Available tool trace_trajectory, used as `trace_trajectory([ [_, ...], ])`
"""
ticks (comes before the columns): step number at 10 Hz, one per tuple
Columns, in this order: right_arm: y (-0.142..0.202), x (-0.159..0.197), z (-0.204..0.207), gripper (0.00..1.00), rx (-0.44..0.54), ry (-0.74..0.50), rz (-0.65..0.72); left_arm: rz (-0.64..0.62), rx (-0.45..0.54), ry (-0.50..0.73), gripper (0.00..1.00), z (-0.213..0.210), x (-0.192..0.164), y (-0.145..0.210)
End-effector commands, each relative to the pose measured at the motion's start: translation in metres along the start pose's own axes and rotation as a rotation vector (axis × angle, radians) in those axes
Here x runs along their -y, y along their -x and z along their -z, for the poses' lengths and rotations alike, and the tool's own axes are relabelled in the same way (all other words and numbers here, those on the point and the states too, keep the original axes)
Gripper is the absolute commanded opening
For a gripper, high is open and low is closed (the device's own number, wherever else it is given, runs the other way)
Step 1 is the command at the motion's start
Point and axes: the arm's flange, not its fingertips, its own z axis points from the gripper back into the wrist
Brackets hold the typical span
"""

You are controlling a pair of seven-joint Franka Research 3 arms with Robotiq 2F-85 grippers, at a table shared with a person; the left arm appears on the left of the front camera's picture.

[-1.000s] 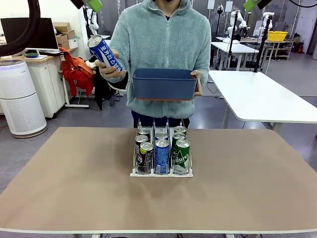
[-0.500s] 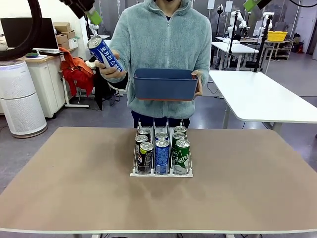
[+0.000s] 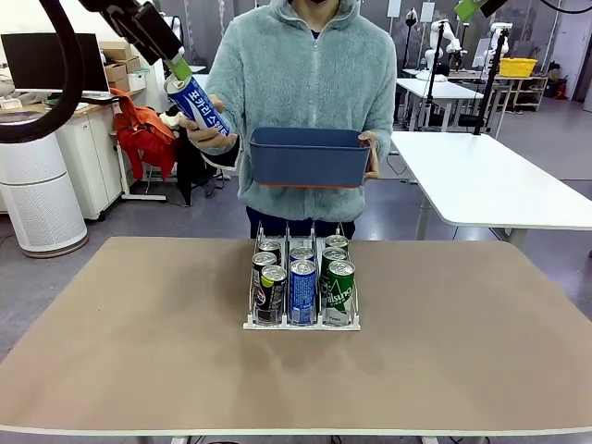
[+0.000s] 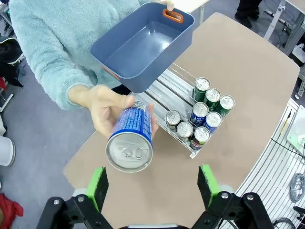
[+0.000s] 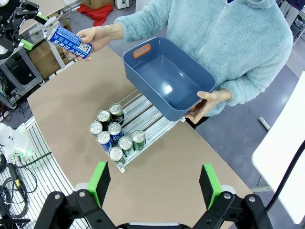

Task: Fill the beverage cans into the dispenser.
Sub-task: Pick up the Ionic drink handed by the human.

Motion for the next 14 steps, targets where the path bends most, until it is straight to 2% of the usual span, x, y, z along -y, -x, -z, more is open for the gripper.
trace_trajectory([
  [1,0.002,0.000,-0.001,1.00,-0.005,-0.005,0.002,0.021,0.032,0.004,1.00,0.007,0.001,0.012],
  [4,0.002,0.000,-0.001,1.00,-0.005,-0.005,0.002,-0.013,0.053,-0.060,1.00,0.021,-0.002,0.013],
  [9,0.002,0.000,-0.001,1.00,-0.005,-0.005,0.002,-0.013,0.039,-0.034,1.00,0.017,-0.003,0.005],
  [14,0.002,0.000,-0.001,1.00,-0.005,-0.005,0.002,-0.001,0.041,0.006,1.00,0.052,-0.021,0.009],
])
